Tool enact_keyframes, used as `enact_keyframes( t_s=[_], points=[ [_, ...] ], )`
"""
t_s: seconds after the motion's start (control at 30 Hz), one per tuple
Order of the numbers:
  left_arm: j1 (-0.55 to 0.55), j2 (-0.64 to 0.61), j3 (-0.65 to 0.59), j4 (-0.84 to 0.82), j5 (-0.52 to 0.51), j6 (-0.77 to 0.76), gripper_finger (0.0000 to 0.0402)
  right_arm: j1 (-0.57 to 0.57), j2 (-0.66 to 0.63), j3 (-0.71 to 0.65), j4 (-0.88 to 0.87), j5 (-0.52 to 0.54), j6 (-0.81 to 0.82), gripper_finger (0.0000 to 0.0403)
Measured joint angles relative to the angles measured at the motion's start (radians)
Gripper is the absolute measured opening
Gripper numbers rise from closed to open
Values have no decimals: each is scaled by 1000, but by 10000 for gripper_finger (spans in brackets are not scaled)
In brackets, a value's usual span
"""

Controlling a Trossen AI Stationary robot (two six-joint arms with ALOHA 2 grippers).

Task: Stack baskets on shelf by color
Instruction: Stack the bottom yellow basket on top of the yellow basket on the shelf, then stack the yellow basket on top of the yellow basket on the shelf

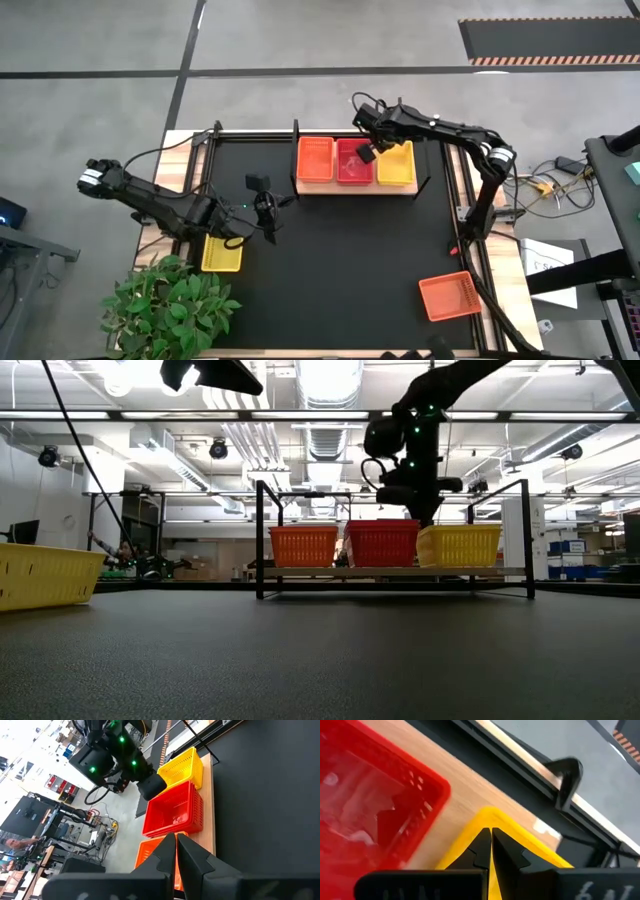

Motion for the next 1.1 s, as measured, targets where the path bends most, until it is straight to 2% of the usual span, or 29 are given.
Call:
enact_keyframes(
  t_s=[0.47,0.67,0.77,0.9,1.1],
  points=[
    [0,1,0,4,0,-3,0,3,-8,-7,64,0,-27,9],
    [0,1,0,4,0,-4,0,16,-79,-7,53,1,-51,9],
    [0,1,-1,4,0,-11,0,65,-145,-22,56,1,-91,9],
    [0,2,-1,8,0,-75,0,176,-270,-120,141,1,-142,9],
    [-1,2,-25,43,13,-265,0,370,-509,-399,443,-1,-274,9]
  ],
)
